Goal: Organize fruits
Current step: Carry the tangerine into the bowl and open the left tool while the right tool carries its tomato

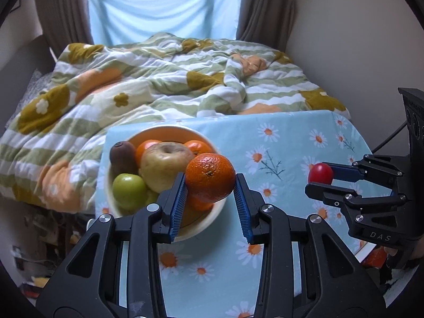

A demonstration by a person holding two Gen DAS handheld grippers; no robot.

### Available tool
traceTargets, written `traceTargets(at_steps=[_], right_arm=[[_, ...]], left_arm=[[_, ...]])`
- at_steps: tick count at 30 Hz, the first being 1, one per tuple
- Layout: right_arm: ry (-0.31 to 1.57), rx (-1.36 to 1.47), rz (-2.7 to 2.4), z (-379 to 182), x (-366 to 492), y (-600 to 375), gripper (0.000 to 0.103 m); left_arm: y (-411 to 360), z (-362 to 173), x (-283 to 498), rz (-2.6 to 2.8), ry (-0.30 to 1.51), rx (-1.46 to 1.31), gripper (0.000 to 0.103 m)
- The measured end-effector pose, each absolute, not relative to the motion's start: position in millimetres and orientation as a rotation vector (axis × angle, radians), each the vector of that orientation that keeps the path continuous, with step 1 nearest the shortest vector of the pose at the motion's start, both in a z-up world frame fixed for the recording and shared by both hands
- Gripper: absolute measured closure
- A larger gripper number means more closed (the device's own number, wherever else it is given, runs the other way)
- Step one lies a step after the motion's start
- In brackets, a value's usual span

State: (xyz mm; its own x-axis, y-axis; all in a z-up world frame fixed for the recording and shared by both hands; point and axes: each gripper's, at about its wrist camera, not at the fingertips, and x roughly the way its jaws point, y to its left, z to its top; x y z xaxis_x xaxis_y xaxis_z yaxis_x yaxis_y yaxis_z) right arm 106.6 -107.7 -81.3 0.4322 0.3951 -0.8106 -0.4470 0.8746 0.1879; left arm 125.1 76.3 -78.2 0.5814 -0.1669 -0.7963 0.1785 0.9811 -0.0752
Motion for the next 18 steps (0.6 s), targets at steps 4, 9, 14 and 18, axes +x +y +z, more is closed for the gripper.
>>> traceTargets(at_steps=[4, 9, 14, 18], right_arm=[[1.003, -0.063, 0.538, -86.0, 114.6, -85.5, 0.071], [1.024, -0.058, 0.533, -98.0, 125.8, -64.4, 0.071], [1.043, -0.050, 0.502, -108.0, 134.9, -53.5, 0.071], [1.054, -0.030, 0.469, -114.4, 140.5, -50.1, 0.071]], left_arm=[[105.8, -89.1, 124.5, -0.164, 0.945, -0.003, 0.061], [138.9, -112.6, 125.7, -0.144, 0.984, -0.022, 0.061], [156.9, -136.6, 134.6, -0.167, 1.015, -0.021, 0.061], [164.2, -150.3, 142.2, -0.176, 1.042, -0.012, 0.061]])
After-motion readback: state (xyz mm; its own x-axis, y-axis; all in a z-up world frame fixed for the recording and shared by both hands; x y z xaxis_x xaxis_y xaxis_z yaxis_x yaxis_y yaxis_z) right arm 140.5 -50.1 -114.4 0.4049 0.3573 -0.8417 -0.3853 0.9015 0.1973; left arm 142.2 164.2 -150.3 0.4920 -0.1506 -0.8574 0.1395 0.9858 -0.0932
